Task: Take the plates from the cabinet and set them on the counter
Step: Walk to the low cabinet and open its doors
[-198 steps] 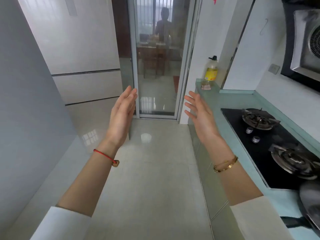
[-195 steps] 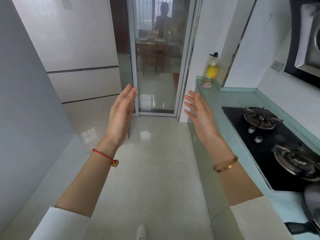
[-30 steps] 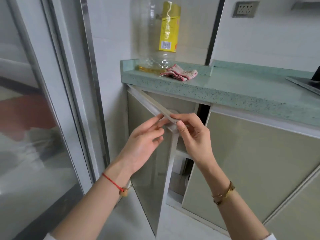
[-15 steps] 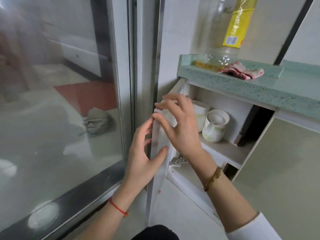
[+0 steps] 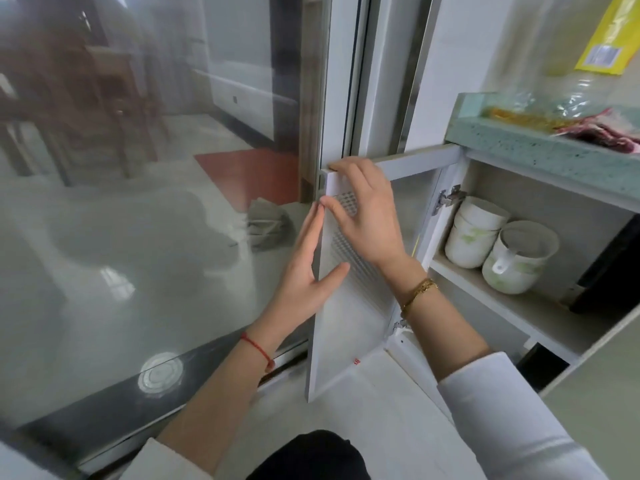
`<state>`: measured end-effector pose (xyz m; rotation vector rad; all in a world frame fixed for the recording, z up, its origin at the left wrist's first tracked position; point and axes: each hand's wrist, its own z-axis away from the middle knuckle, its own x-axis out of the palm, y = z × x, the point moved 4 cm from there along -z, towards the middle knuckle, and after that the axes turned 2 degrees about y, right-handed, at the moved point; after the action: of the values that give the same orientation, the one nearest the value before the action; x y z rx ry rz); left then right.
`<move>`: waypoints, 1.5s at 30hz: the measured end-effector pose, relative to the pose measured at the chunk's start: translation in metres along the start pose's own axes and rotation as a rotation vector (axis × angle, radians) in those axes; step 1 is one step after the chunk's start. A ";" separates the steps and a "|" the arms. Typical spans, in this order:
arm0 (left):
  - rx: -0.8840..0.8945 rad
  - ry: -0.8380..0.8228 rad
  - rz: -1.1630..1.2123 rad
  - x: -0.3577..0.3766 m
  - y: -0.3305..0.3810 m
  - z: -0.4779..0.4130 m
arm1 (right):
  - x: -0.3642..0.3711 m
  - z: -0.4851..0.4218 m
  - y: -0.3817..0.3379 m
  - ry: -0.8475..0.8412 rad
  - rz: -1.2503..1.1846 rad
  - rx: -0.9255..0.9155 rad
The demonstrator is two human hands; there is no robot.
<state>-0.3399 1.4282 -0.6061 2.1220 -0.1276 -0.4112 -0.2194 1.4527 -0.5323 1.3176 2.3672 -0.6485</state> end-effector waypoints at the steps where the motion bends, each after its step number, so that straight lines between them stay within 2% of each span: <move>1: -0.011 -0.005 0.005 -0.002 -0.002 -0.002 | 0.003 -0.001 0.000 -0.001 0.007 0.007; 11: -0.091 0.008 0.035 -0.011 -0.025 -0.021 | 0.019 -0.006 -0.004 -0.073 0.045 0.005; 18: -0.061 -0.003 0.015 -0.013 -0.024 -0.017 | 0.019 -0.003 -0.005 -0.128 0.011 0.039; 22: 0.043 0.113 -0.033 -0.007 -0.010 -0.010 | -0.002 0.009 0.002 -0.086 0.032 0.077; 26: 0.220 0.294 -0.158 0.008 0.011 -0.004 | -0.044 0.033 0.023 0.020 0.181 0.158; 28: 0.309 0.321 -0.177 0.024 0.020 -0.004 | -0.069 0.049 0.035 0.089 0.265 0.201; 30: 0.344 0.220 -0.118 0.052 0.024 -0.008 | -0.098 0.068 0.047 0.165 0.359 0.256; 35: 0.178 -0.245 0.038 0.162 0.030 -0.017 | -0.182 0.124 0.079 0.342 0.618 0.439; 37: 0.160 -0.361 0.035 0.203 0.036 -0.020 | -0.210 0.140 0.087 0.378 0.673 0.496; 42: 0.039 -0.585 0.227 0.304 0.073 -0.033 | -0.275 0.170 0.106 0.334 0.798 0.661; 45: 0.069 -0.669 0.179 0.353 0.091 -0.043 | -0.295 0.172 0.114 0.248 0.819 0.703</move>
<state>0.0118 1.3243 -0.5944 1.9392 -0.7158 -1.0038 0.0414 1.2050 -0.5500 2.5590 1.5048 -1.1106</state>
